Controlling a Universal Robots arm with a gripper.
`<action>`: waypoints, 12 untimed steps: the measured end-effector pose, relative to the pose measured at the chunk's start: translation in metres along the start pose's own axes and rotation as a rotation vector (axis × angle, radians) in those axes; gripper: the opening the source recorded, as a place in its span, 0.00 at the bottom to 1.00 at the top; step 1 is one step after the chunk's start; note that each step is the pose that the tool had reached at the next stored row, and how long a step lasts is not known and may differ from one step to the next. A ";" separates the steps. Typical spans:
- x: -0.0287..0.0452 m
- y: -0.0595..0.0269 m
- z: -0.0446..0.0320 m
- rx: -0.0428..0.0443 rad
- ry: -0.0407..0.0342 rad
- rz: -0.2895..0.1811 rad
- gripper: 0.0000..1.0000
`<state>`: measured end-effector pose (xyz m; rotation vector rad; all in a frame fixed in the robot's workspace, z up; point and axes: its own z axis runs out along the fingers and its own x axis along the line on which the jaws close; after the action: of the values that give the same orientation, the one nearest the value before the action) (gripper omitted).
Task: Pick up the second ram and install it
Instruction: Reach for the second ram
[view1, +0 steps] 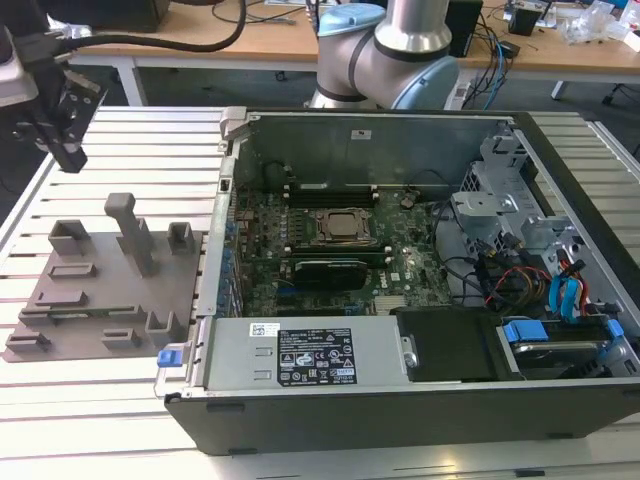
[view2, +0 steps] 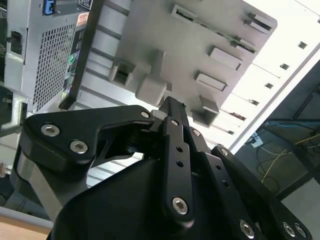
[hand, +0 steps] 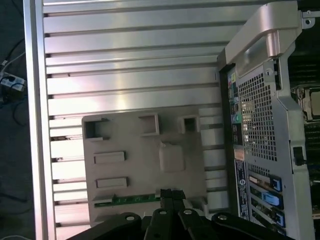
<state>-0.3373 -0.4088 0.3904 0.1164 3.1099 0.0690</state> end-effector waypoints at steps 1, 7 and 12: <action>0.0083 -0.0035 -0.0003 0.0001 -0.0005 0.000 0.10; 0.0401 -0.0113 -0.0006 0.0000 -0.0010 0.000 0.10; 0.0596 -0.0164 -0.0005 0.0000 -0.0010 0.000 0.10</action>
<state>-0.3979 -0.4207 0.3885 0.1162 3.1090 0.0690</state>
